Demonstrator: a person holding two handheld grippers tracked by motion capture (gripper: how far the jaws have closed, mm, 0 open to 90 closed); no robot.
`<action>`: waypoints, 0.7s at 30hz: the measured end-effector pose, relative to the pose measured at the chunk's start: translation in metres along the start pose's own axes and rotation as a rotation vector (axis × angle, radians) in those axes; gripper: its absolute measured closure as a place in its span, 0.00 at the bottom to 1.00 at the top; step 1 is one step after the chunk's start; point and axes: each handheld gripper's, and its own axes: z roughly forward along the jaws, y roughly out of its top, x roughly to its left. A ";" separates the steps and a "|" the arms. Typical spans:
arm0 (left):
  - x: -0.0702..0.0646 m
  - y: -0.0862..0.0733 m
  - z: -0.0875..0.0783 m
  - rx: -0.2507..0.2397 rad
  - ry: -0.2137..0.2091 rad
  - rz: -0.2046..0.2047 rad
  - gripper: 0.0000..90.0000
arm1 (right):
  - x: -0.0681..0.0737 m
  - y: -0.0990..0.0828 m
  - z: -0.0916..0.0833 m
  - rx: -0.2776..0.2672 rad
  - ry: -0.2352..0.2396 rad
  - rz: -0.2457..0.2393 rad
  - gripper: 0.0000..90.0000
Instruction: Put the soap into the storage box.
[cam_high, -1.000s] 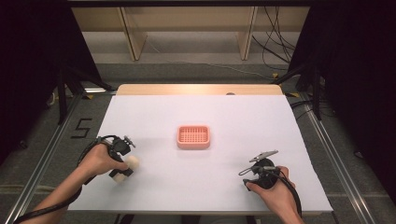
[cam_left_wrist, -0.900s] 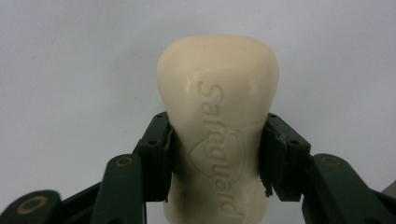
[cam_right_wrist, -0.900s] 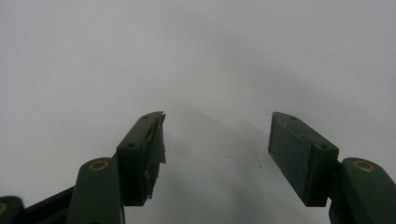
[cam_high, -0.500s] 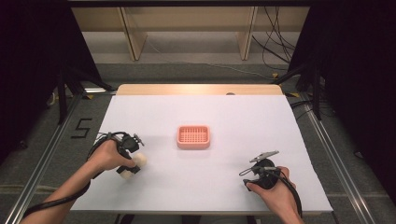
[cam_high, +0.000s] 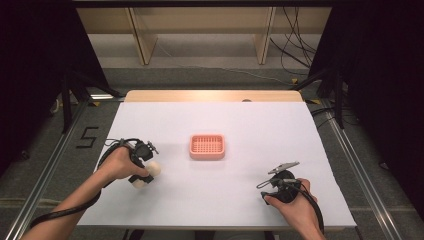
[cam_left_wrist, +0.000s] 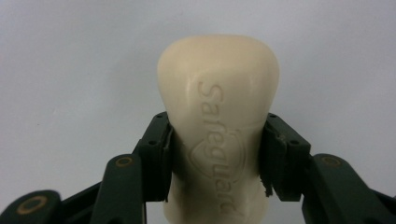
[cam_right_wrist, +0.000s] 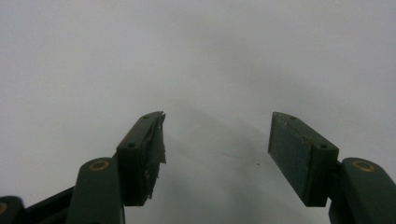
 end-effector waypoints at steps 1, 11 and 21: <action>0.000 0.001 0.000 -0.003 0.000 0.000 0.55 | 0.000 0.000 0.000 0.000 0.000 0.000 0.41; -0.002 0.011 0.000 -0.004 0.000 0.025 0.55 | 0.001 0.000 -0.001 0.010 -0.002 0.000 0.41; -0.003 0.018 0.000 0.003 -0.002 0.024 0.55 | 0.001 -0.001 -0.001 0.007 -0.003 0.007 0.41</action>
